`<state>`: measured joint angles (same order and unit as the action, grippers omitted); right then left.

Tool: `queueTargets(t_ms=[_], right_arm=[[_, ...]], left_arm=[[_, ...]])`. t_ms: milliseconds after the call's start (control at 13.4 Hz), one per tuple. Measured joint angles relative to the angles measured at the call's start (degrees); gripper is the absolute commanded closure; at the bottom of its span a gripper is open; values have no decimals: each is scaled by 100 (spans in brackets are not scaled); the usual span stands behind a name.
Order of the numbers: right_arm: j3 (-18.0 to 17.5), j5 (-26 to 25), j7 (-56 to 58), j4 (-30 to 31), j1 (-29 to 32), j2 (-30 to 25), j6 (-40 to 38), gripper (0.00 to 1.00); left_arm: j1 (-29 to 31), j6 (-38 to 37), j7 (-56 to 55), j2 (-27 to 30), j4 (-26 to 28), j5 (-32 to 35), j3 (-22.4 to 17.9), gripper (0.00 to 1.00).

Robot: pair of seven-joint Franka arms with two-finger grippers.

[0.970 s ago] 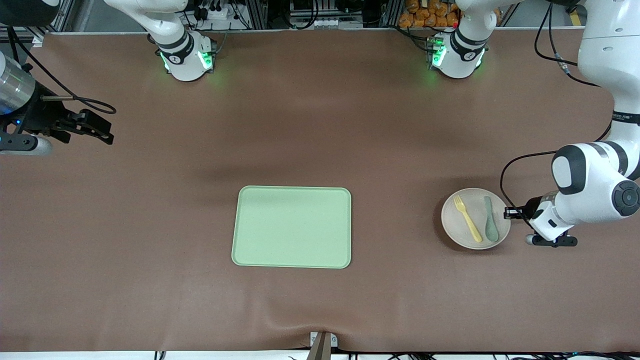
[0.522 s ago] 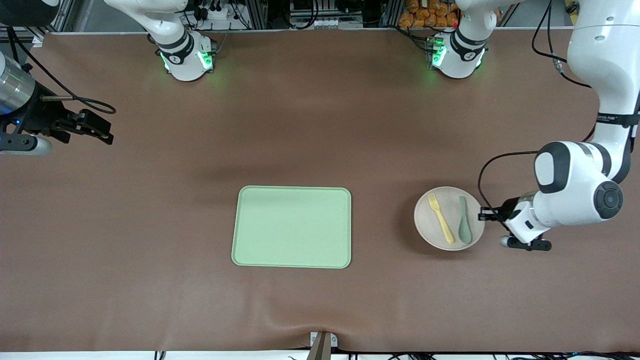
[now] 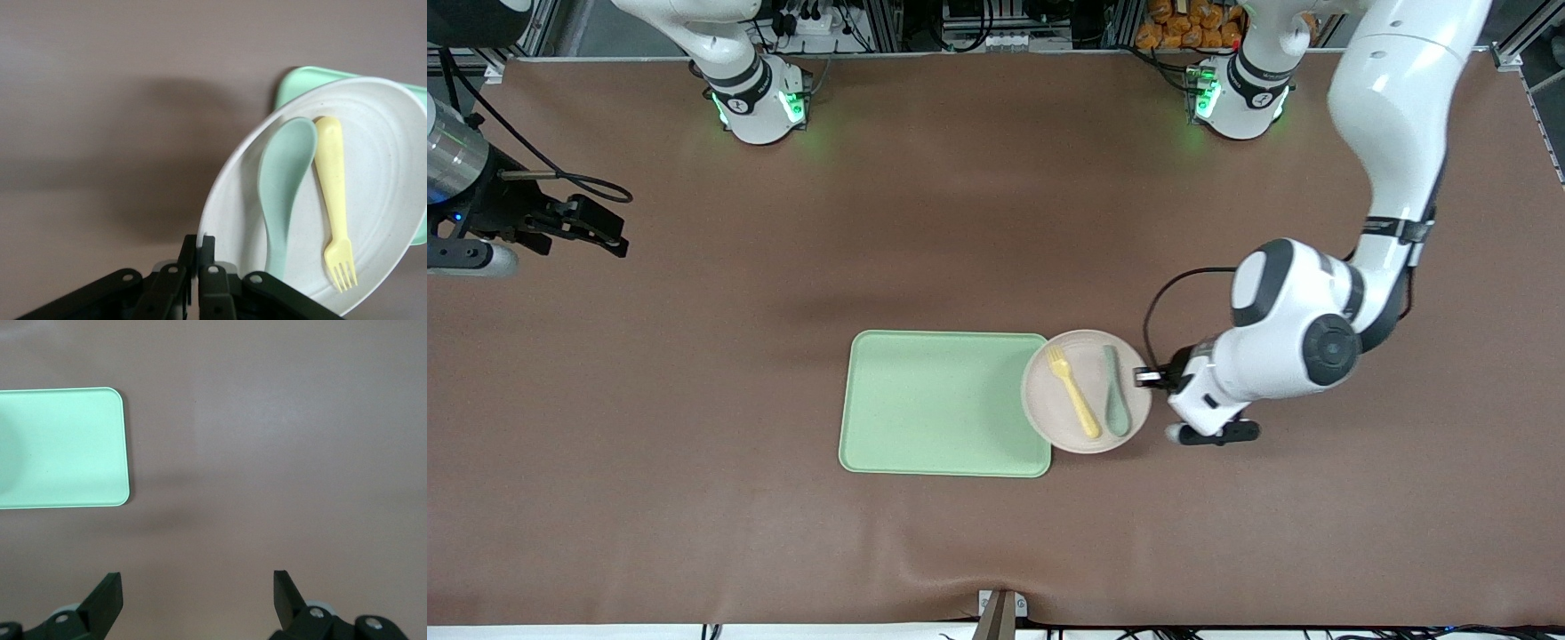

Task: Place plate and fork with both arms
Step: 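Carry the plate with the left gripper onto the green tray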

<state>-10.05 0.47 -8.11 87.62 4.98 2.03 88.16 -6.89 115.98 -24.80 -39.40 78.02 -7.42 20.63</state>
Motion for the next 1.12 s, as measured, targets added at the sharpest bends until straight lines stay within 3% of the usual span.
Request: queueTargets(t_ms=[224, 672, 1119], right_arm=[[8, 0, 0, 0, 5, 4, 1, 0], [33, -3, 0, 0, 21, 124, 102, 0], [53, 2, 3, 0, 66, 448, 125, 0]], left_arm=[[-468, 631, -411, -485, -329, -4, -21, 100], [-987, 1767, -720, -1118, -413, -9, -44, 100], [-1327, 1985, -770, -1472, -433, -9, -133, 100]])
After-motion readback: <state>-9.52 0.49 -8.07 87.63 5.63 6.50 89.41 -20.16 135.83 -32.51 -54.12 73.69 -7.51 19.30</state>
